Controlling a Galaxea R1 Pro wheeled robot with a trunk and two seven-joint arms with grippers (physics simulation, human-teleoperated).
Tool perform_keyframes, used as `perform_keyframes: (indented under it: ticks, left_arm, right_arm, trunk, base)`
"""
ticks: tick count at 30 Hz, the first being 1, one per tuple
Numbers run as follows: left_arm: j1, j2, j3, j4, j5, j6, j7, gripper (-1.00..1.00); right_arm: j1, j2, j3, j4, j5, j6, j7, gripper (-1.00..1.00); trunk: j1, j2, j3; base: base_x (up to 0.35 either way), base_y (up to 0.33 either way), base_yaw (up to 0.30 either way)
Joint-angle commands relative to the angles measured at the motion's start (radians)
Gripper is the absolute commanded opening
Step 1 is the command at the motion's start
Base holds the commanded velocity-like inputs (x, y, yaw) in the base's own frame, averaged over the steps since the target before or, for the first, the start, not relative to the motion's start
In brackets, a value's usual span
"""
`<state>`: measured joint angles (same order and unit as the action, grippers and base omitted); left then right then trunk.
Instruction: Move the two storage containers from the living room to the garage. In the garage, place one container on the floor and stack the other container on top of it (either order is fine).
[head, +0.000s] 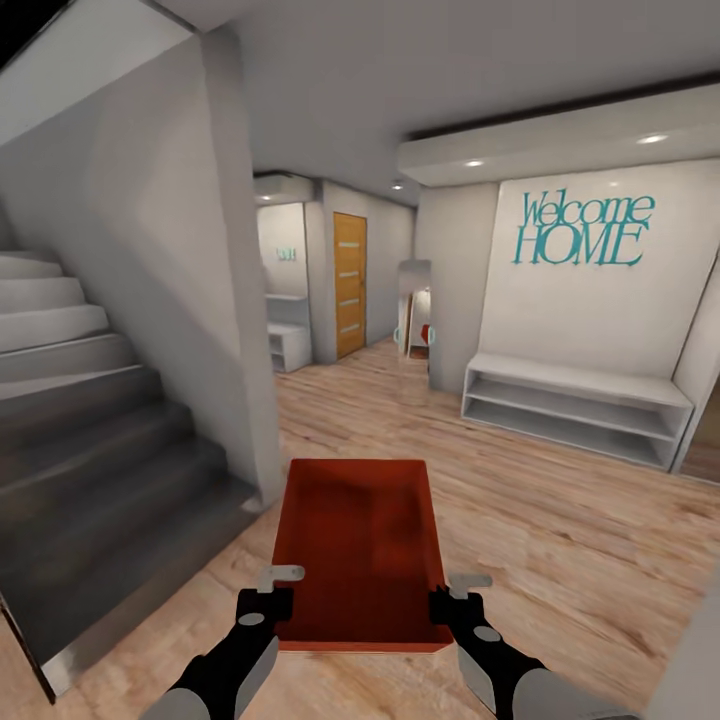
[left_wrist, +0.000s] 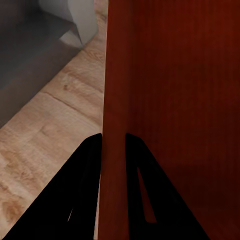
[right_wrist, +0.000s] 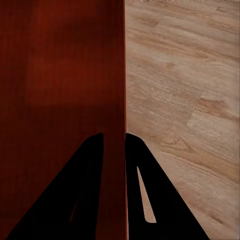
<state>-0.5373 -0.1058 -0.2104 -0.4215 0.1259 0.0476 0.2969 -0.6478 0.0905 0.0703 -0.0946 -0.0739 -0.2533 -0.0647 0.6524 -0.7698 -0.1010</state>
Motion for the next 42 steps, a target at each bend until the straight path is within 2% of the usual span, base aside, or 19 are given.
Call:
perform_keyframes:
  ticks: [1,9,34,42]
  left_arm:
    - [-0.001,0.001,0.002,0.0,0.066,0.006,0.012,-1.0]
    - [-0.001,0.001,0.002,0.001,0.066,0.006,0.011,-1.0]
    - [-0.001,0.001,0.002,0.0,0.066,0.006,0.011,-1.0]
    - [-0.001,0.001,0.002,0.0,0.066,0.006,0.011,-1.0]
  right_arm:
    - [-0.001,0.0,-0.018,-0.004,-0.003,-0.004,0.0,-1.0]
    - [-0.001,0.001,-0.018,-0.004,-0.003,-0.004,-0.001,-1.0]
    - [-0.001,0.0,-0.018,-0.004,-0.003,-0.004,0.0,-1.0]
    - [-0.001,0.0,-0.018,-0.004,-0.003,-0.004,0.0,-1.0]
  trunk:
    - [0.001,-0.001,-0.001]
    - [0.001,-0.001,-0.001]
    - [0.001,-0.001,-0.001]
    - [0.001,-0.001,-0.001]
  base:
    - [0.319,0.0,-0.008]
    - [0.319,0.0,-0.06]
    - [0.319,0.0,-0.276]
    - [0.319,0.0,-0.043]
